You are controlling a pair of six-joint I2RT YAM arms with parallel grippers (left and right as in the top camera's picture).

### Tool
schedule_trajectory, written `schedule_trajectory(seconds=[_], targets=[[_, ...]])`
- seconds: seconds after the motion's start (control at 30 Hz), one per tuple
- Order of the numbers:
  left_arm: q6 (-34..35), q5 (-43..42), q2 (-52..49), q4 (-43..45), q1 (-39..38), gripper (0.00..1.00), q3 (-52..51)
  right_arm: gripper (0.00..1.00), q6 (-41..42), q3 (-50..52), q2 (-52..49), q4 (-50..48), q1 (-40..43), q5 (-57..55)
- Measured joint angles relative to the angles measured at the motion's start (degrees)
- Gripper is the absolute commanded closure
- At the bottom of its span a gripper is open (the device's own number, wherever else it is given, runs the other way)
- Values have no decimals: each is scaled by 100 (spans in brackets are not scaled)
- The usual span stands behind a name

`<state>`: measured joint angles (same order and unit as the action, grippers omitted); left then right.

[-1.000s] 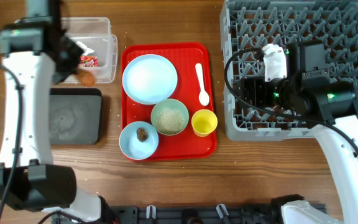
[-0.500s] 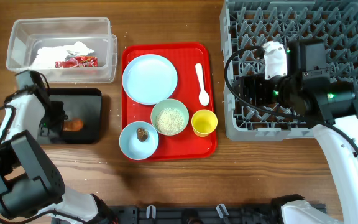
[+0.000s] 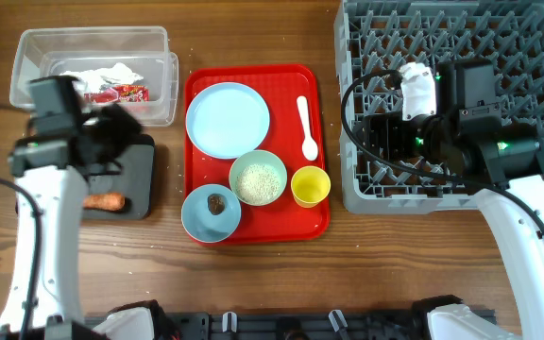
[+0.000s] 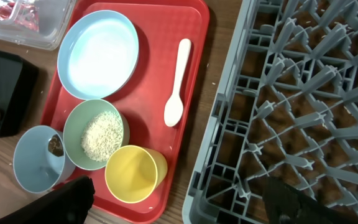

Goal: Sort waste into correct bins and load items into the dishwasher rack
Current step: 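Grasp the blue cup with the left gripper and tip its scrap onto the black tray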

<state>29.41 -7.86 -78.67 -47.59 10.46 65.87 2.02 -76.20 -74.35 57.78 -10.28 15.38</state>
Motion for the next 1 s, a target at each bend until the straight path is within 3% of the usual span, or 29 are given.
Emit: schedule_trajectory(seconds=[0.2, 0.33, 0.4, 0.5, 0.67, 0.77, 0.83, 0.93, 1.0], targets=[[-1305, -52, -175, -774, -3003, 25, 37, 10, 0, 0, 0, 2, 0, 0], [-1604, 522, -741, -861, -4454, 50, -4, 10, 0, 0, 0, 20, 0, 0], [-1661, 728, -1257, -938, -4933, 57, -57, 10, 0, 0, 0, 50, 0, 0], [-1672, 903, -1731, -1091, -5049, 61, -79, 10, 0, 0, 0, 136, 0, 0], [-1659, 997, -1786, -1292, -5049, 52, -83, 10, 0, 0, 0, 138, 0, -2], [-1419, 1174, -1786, -1150, -5049, 53, -295, 10, 0, -2, 0, 136, 0, -2], [-1274, 1235, -1788, -955, -5042, 60, -597, 10, 0, 0, 0, 136, 0, 0], [-1012, 1263, -1788, -673, -4900, 94, -861, 10, 0, 0, 0, 138, 0, 0], [-894, 1252, -1788, -608, -4793, 96, -890, 10, 0, 0, 0, 138, 0, 0]])
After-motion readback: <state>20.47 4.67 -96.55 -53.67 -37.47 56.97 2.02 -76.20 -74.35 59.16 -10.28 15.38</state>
